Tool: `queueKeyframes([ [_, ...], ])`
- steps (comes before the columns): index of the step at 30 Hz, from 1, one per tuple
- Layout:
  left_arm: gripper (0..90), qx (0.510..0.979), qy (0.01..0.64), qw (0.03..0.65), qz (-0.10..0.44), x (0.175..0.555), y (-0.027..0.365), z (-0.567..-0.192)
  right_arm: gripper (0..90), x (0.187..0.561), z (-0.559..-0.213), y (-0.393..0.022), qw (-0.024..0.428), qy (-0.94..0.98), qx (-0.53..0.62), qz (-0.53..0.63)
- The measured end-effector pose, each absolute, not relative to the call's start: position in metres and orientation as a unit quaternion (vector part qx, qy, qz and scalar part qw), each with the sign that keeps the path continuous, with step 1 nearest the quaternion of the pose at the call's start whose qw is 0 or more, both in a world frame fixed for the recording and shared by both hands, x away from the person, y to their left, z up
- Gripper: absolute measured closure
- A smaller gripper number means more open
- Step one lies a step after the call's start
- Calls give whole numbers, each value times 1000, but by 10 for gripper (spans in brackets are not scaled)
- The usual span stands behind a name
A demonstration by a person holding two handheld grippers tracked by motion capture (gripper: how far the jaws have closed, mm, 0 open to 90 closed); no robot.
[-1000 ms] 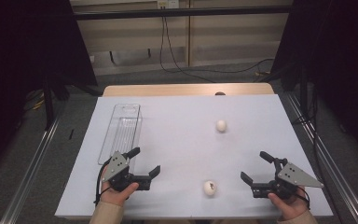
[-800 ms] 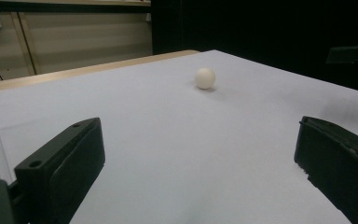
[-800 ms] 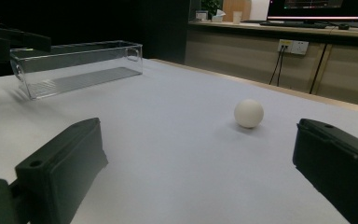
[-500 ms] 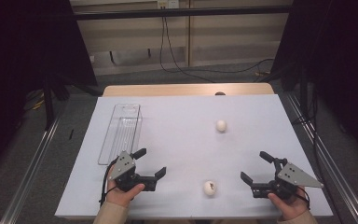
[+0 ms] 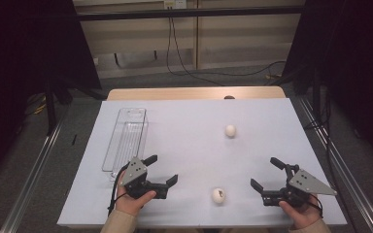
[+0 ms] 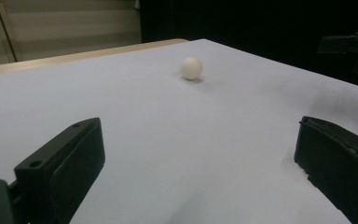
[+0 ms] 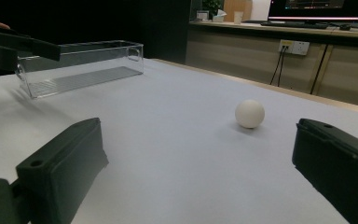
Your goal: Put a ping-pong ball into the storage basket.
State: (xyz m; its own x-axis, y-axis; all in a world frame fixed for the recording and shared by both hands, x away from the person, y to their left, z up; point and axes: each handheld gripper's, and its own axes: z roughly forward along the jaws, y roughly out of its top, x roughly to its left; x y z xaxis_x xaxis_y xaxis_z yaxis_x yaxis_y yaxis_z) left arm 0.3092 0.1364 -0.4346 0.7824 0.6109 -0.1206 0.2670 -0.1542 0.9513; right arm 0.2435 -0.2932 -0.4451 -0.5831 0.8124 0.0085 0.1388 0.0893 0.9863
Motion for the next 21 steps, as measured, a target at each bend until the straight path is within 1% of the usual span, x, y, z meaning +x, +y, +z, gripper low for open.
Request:
queueKeyframes([
  [21,17,756,287,573,137,310,123,-437,20,244,-445,-292,291,679,349,576],
])
